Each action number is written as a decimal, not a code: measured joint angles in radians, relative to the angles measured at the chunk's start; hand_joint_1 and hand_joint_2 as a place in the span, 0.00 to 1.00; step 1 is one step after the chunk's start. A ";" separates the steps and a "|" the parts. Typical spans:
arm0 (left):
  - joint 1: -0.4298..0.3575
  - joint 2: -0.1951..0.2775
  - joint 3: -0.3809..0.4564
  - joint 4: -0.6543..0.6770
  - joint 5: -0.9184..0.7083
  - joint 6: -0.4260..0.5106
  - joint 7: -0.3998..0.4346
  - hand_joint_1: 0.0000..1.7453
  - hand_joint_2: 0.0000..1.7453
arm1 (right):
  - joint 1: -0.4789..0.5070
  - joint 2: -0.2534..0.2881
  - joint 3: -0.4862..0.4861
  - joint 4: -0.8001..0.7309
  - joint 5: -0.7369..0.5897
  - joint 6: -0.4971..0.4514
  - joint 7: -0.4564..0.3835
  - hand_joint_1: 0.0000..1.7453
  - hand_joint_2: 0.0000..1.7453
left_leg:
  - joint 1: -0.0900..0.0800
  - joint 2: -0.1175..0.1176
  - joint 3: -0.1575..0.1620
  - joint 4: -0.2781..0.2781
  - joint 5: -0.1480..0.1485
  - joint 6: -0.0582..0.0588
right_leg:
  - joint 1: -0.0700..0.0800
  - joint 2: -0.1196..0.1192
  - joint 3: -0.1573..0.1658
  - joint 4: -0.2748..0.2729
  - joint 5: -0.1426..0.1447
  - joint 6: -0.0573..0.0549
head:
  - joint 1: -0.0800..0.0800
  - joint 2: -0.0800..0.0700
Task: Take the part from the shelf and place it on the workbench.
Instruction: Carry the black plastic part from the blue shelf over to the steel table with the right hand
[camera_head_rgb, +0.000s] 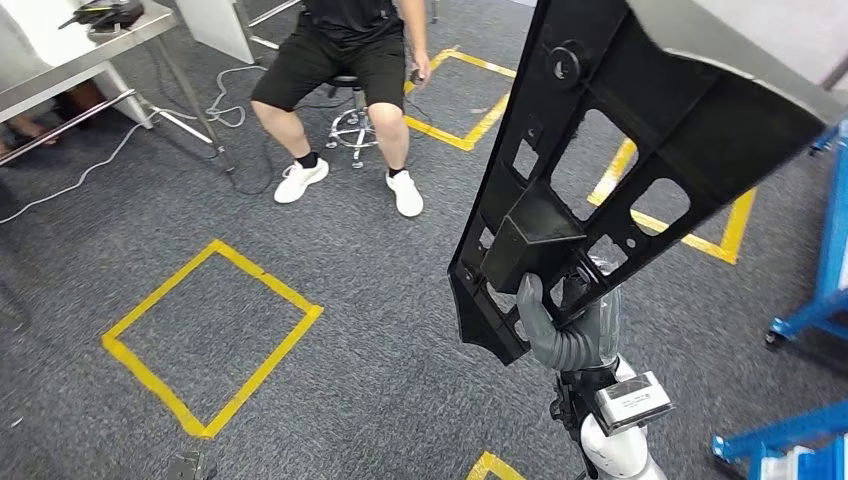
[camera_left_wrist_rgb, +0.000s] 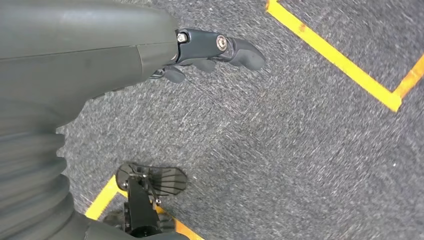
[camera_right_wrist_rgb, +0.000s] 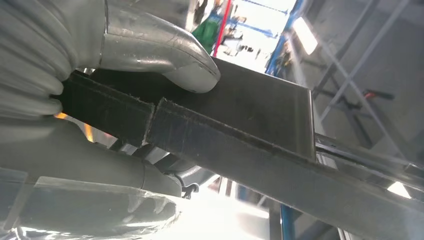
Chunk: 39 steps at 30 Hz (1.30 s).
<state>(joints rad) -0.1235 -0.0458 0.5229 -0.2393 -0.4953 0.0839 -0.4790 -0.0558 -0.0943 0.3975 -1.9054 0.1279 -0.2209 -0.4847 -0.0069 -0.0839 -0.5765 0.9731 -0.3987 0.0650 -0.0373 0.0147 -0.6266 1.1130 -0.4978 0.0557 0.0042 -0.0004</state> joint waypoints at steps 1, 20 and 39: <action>0.000 0.001 0.001 0.000 0.000 0.002 0.000 0.00 1.00 | 0.000 0.000 0.000 0.001 0.000 0.000 0.000 1.00 1.00 | 0.002 -0.013 -0.006 0.016 -0.009 -0.012 | -0.005 0.018 0.024 -0.056 0.024 0.007 | 0.003 0.000; -0.004 0.009 0.004 -0.002 -0.011 0.028 0.003 0.00 1.00 | 0.007 0.011 0.000 -0.002 -0.013 -0.001 -0.005 1.00 1.00 | -0.016 0.147 -0.065 0.063 -0.015 -0.007 | 0.025 -0.116 0.088 -0.102 -0.007 -0.048 | -0.014 0.000; 0.004 0.007 0.005 -0.002 -0.015 0.035 -0.014 0.00 1.00 | 0.017 0.019 -0.001 -0.002 -0.014 0.002 -0.002 1.00 1.00 | 0.006 0.033 -0.062 0.133 -0.081 -0.053 | 0.002 -0.009 0.051 -0.102 0.041 -0.060 | -0.012 0.000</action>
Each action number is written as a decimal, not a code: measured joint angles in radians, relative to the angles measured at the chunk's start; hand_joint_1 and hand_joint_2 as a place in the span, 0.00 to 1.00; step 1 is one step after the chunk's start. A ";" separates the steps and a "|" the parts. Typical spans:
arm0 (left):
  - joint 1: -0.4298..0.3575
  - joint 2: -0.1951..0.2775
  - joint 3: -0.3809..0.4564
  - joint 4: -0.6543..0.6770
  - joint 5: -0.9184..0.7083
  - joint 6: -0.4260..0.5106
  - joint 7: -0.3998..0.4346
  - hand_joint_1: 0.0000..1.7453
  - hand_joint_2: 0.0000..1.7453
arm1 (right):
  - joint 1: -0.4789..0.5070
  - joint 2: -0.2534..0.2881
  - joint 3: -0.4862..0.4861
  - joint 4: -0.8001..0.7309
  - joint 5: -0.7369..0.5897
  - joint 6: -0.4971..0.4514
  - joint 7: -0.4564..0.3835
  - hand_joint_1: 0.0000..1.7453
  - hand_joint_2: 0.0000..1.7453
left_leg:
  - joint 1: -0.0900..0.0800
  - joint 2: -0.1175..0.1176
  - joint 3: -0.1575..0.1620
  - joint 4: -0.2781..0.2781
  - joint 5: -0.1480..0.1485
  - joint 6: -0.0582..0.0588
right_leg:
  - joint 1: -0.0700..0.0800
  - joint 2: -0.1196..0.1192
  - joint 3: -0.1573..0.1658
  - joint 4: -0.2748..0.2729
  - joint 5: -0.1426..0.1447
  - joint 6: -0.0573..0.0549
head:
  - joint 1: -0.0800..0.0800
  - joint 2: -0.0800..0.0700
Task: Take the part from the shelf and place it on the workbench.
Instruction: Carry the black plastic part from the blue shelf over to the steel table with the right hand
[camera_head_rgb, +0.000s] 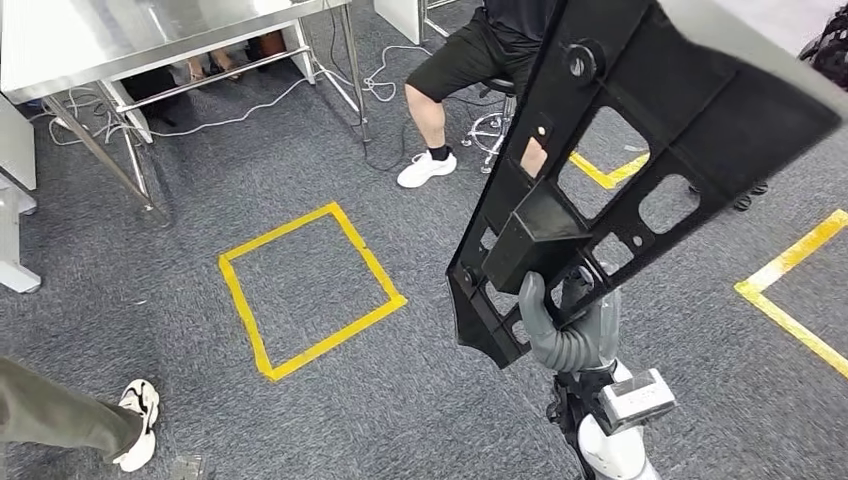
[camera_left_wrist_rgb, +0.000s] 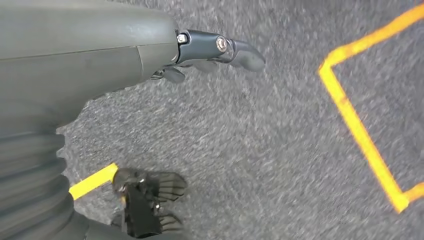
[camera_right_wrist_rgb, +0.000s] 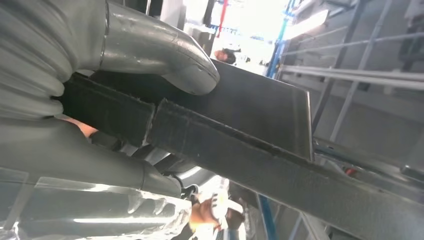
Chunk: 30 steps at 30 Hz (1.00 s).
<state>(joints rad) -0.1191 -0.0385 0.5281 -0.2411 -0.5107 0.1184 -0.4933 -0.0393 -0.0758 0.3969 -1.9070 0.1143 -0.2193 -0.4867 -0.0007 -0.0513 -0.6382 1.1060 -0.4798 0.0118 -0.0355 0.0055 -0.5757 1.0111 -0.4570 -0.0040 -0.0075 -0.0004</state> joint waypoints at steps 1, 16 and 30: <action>-0.001 0.001 0.000 0.000 0.000 0.001 0.000 0.00 1.00 | 0.001 0.000 0.000 0.000 0.000 0.000 -0.001 1.00 1.00 | 0.002 0.027 -0.033 0.063 -0.031 -0.006 | 0.003 -0.009 0.004 0.000 -0.004 -0.006 | -0.004 0.000; -0.005 0.005 0.000 0.000 0.000 0.008 0.001 0.00 1.00 | 0.003 0.002 0.000 0.002 -0.004 -0.001 -0.007 1.00 1.00 | -0.001 0.052 0.047 -0.136 0.092 0.053 | 0.024 -0.031 -0.004 0.102 -0.097 0.009 | 0.003 0.000; 0.018 -0.003 0.018 0.000 0.008 0.014 -0.017 0.00 1.00 | -0.006 0.011 -0.001 0.023 -0.047 -0.020 0.008 1.00 1.00 | 0.010 -0.008 0.023 -0.037 0.012 -0.007 | 0.000 0.003 0.002 -0.007 0.001 0.005 | 0.001 0.000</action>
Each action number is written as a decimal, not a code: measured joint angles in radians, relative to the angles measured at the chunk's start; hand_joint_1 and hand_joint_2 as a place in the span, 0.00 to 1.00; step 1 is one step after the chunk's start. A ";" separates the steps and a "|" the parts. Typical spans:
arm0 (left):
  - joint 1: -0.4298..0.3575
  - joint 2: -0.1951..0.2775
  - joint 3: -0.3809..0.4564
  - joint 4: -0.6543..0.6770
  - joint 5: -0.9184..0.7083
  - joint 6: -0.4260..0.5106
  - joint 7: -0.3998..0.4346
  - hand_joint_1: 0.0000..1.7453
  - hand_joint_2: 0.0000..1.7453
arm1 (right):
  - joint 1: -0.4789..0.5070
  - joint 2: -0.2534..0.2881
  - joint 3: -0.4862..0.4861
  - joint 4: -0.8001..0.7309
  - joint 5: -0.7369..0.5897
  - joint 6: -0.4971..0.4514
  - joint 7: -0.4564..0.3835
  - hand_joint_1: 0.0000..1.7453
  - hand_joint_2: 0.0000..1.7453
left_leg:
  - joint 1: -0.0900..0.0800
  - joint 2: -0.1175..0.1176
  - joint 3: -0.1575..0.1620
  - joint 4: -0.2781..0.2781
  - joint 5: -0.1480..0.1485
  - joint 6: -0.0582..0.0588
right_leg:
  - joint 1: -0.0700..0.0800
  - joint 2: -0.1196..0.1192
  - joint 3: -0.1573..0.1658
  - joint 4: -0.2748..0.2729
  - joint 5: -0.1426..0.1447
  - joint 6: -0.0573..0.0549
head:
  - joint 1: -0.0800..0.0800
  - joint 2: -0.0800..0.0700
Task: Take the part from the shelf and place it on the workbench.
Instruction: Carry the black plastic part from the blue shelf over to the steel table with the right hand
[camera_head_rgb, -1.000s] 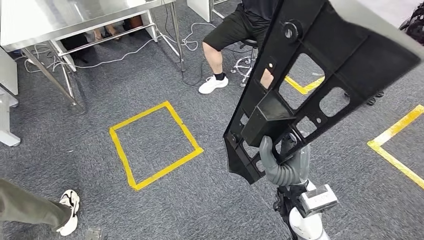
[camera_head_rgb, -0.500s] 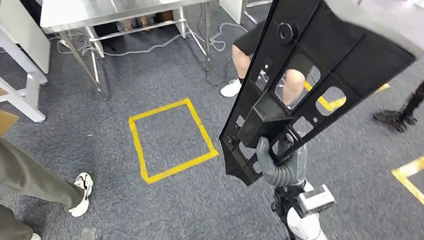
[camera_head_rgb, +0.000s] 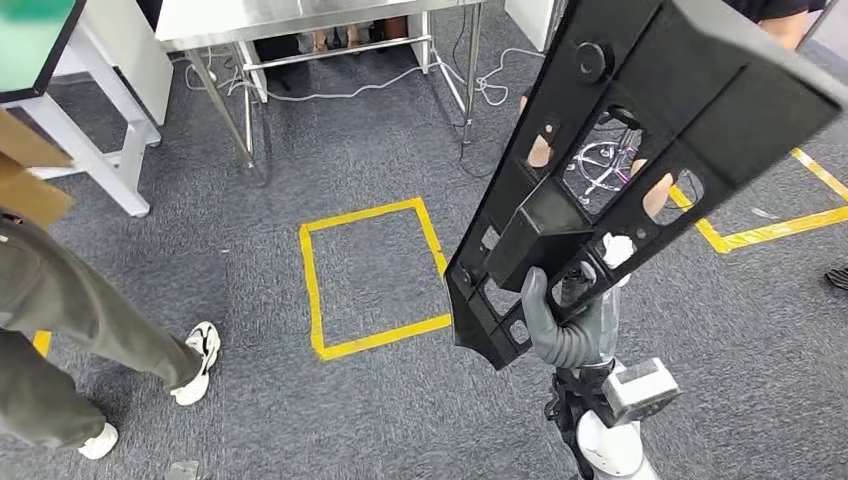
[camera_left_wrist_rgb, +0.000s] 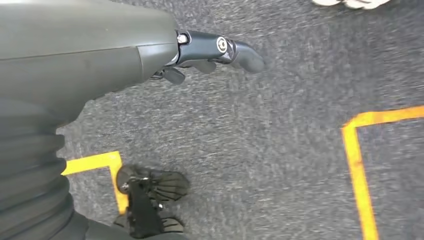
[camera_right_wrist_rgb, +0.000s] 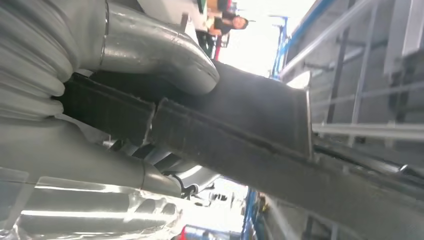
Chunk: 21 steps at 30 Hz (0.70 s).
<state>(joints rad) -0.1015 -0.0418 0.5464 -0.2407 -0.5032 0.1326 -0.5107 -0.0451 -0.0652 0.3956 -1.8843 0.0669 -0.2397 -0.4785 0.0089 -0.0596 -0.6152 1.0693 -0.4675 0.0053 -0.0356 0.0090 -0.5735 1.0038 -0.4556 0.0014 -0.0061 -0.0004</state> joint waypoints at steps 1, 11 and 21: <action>-0.001 0.000 0.000 0.000 0.000 -0.001 -0.005 0.00 1.00 | 0.000 0.002 0.000 0.001 0.002 -0.008 0.001 1.00 1.00 | 0.001 0.026 -0.027 0.057 -0.027 -0.006 | 0.003 -0.002 0.004 0.000 -0.004 -0.007 | -0.003 0.000; -0.001 0.005 0.006 0.001 -0.009 -0.004 -0.015 0.00 1.00 | 0.001 0.007 -0.001 0.004 0.020 -0.045 -0.007 1.00 1.00 | -0.020 0.077 -0.020 -0.042 0.070 0.044 | 0.021 -0.020 0.054 -0.009 -0.047 -0.005 | -0.003 0.000; 0.002 -0.004 0.007 0.001 -0.009 -0.004 -0.016 0.00 1.00 | 0.001 0.004 -0.005 0.006 0.021 -0.047 -0.008 1.00 1.00 | -0.005 0.043 0.080 -0.123 0.049 0.052 | 0.009 -0.011 -0.134 0.236 -0.080 0.033 | 0.007 0.000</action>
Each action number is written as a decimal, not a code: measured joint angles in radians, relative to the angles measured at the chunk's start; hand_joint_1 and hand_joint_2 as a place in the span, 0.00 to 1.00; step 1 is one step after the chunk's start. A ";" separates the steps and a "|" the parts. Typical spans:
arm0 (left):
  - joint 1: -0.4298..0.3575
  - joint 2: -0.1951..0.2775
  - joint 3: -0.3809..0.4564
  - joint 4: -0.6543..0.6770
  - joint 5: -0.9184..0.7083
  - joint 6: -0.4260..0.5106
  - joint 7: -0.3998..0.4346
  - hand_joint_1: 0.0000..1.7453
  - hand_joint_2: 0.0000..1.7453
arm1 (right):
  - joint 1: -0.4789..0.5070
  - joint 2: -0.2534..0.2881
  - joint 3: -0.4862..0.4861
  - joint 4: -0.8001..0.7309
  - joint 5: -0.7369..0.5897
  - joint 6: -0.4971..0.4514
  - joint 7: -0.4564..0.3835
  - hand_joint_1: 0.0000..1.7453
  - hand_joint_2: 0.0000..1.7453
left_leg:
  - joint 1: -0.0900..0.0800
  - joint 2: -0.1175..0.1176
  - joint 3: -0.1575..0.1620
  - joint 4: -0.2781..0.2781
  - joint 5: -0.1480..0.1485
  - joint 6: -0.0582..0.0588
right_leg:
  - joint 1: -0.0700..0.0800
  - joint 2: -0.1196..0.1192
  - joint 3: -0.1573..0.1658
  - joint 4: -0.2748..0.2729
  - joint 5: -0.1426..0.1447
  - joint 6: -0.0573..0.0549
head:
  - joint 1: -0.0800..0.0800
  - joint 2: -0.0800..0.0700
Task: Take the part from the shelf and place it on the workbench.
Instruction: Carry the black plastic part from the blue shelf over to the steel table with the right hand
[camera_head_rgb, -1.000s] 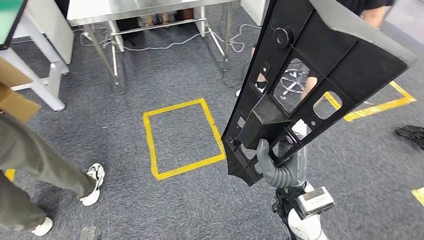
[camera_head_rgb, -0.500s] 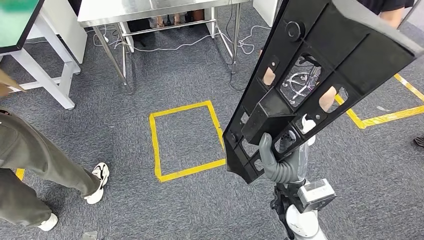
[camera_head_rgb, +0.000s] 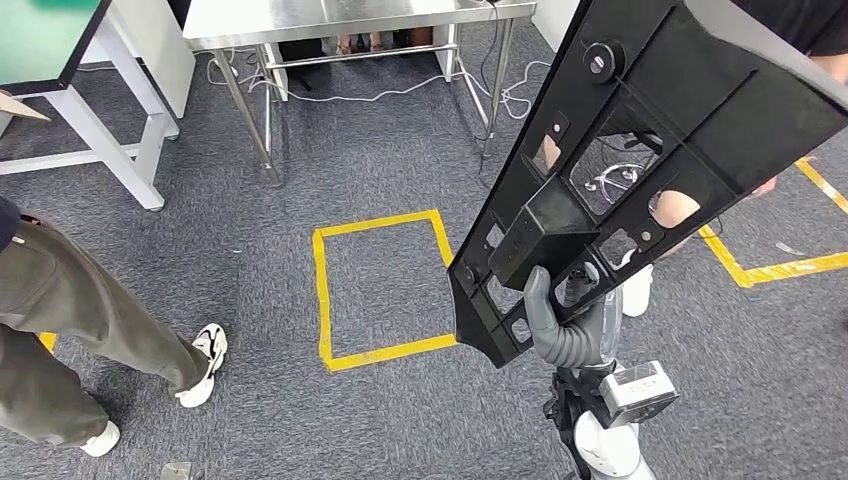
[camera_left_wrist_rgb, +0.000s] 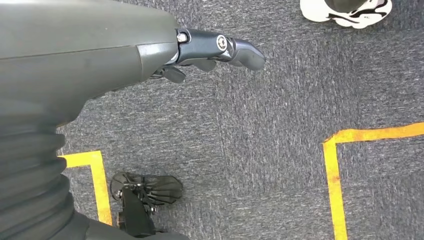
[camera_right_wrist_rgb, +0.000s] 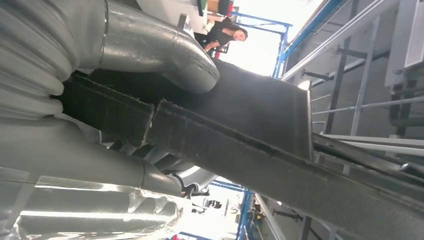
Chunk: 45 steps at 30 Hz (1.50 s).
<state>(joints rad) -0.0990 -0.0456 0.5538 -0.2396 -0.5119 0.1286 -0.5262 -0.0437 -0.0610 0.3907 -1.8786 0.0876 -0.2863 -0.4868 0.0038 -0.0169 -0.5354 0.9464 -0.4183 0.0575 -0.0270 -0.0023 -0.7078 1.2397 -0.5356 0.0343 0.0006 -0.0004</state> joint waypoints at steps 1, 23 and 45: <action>0.001 -0.001 0.000 0.000 0.000 0.000 0.000 0.00 1.00 | 0.000 -0.001 0.000 0.000 0.000 0.000 0.000 1.00 1.00 | 0.002 -0.003 0.009 0.004 -0.010 -0.007 | -0.006 0.000 0.020 -0.067 0.043 0.016 | 0.000 0.000; 0.003 0.009 0.014 0.000 0.001 0.006 -0.011 0.00 1.00 | -0.011 -0.005 0.000 0.002 -0.025 0.002 0.001 1.00 1.00 | -0.025 0.025 -0.051 0.024 0.017 0.033 | 0.010 0.002 0.208 -0.248 0.048 -0.010 | -0.007 0.000; 0.008 -0.004 0.018 0.002 0.003 0.017 -0.011 0.00 1.00 | -0.013 -0.010 -0.001 0.005 -0.028 -0.013 0.009 1.00 1.00 | 0.008 0.013 -0.182 0.334 -0.166 -0.057 | -0.001 0.008 0.146 -0.237 0.066 -0.040 | -0.010 0.000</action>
<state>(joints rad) -0.0914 -0.0495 0.5714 -0.2378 -0.5090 0.1458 -0.5372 -0.0568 -0.0713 0.3899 -1.8734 0.0595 -0.2990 -0.4773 0.0120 -0.0035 -0.7171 1.2802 -0.5846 0.0003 -0.0280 0.0057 -0.5615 1.0024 -0.4694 -0.0055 -0.0098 -0.0004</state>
